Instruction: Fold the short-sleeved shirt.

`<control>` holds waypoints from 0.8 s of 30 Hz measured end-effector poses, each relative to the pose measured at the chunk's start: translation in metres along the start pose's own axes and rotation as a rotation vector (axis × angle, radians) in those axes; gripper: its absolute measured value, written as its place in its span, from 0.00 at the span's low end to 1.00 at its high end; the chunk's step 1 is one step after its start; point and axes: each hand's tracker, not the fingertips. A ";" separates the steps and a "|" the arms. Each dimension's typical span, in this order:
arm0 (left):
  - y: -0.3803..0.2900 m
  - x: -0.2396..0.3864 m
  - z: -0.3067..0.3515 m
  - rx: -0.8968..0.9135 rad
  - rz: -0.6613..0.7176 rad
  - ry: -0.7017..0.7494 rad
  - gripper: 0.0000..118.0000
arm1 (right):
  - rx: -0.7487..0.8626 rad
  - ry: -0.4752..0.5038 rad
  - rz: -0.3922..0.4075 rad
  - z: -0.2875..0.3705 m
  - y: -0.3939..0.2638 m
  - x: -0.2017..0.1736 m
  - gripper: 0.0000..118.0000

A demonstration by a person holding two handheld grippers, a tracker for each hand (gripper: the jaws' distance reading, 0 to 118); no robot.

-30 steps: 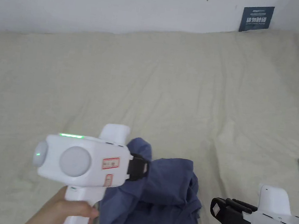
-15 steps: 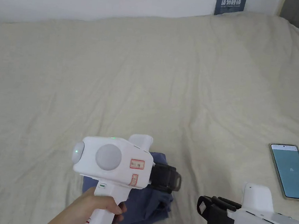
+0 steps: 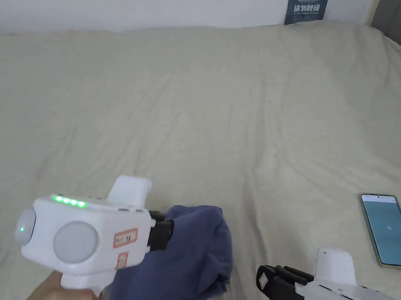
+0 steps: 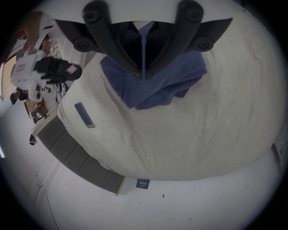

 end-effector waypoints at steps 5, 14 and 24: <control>-0.024 0.009 -0.018 -0.007 0.030 -0.084 0.00 | -0.005 -0.003 0.007 0.001 -0.001 0.000 0.06; -0.023 0.031 -0.071 -0.064 0.031 -0.161 0.00 | -0.010 -0.030 0.002 0.002 0.000 0.007 0.06; -0.028 0.063 -0.111 -0.159 0.017 -0.198 0.00 | -0.001 -0.037 -0.030 0.006 0.001 0.022 0.06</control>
